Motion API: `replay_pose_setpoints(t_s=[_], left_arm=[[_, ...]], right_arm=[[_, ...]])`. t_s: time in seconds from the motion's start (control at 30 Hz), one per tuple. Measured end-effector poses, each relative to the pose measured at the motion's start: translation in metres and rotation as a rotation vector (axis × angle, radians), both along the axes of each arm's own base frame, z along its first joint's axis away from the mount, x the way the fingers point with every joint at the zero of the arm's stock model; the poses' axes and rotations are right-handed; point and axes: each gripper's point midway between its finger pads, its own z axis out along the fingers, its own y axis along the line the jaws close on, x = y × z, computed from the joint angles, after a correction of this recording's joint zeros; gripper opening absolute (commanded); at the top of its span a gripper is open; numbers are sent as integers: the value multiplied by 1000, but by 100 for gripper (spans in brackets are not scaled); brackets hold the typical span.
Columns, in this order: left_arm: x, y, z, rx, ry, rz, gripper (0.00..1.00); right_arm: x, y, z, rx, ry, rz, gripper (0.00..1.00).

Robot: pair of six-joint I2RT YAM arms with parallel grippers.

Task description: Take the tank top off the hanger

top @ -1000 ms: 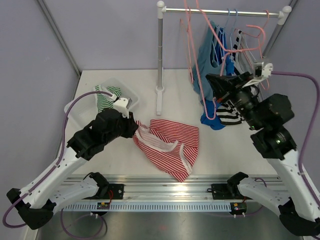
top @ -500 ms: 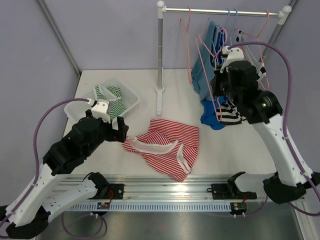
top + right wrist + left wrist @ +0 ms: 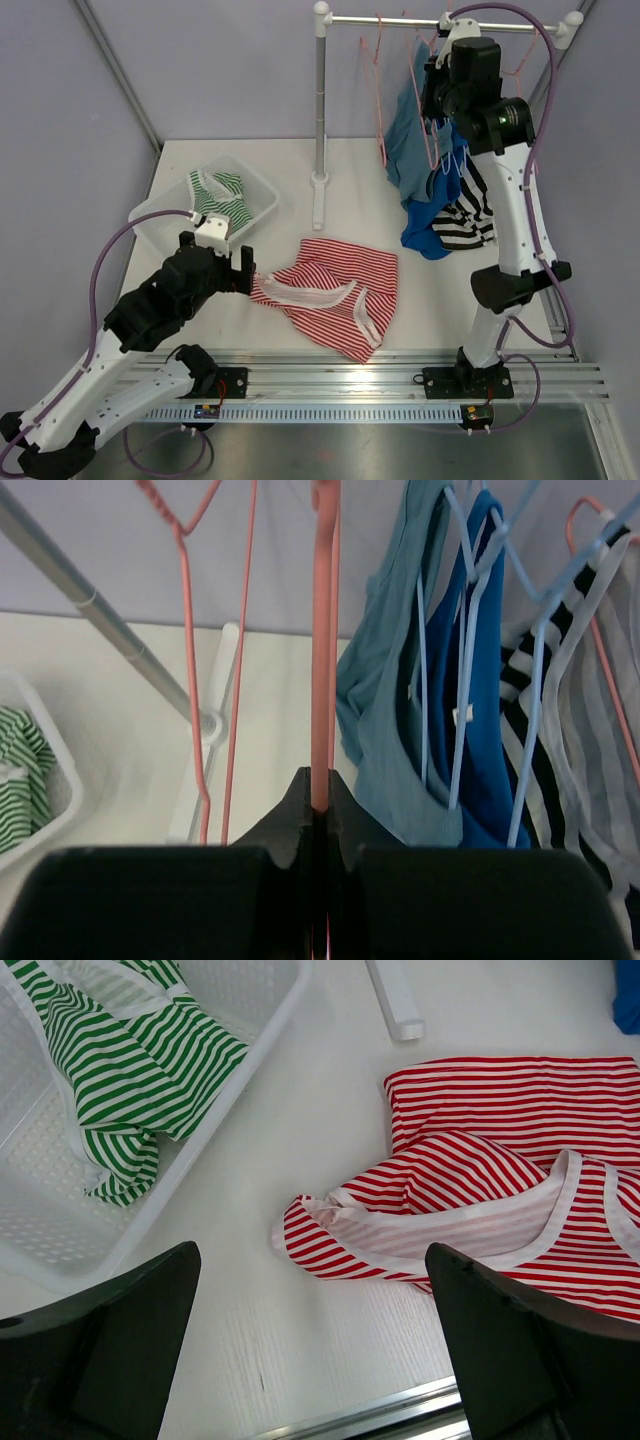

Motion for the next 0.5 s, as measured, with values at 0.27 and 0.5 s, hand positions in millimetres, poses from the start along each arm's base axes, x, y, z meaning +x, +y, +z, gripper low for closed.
replay_pose_setpoints(t_s=[0.27, 0.5], left_arm=[[1, -4, -7, 1, 12, -13, 99], [4, -7, -12, 6, 35, -16, 99]], right_arm=[[62, 5, -47, -59, 58, 3, 0], [83, 16, -88, -66, 129, 36, 0]])
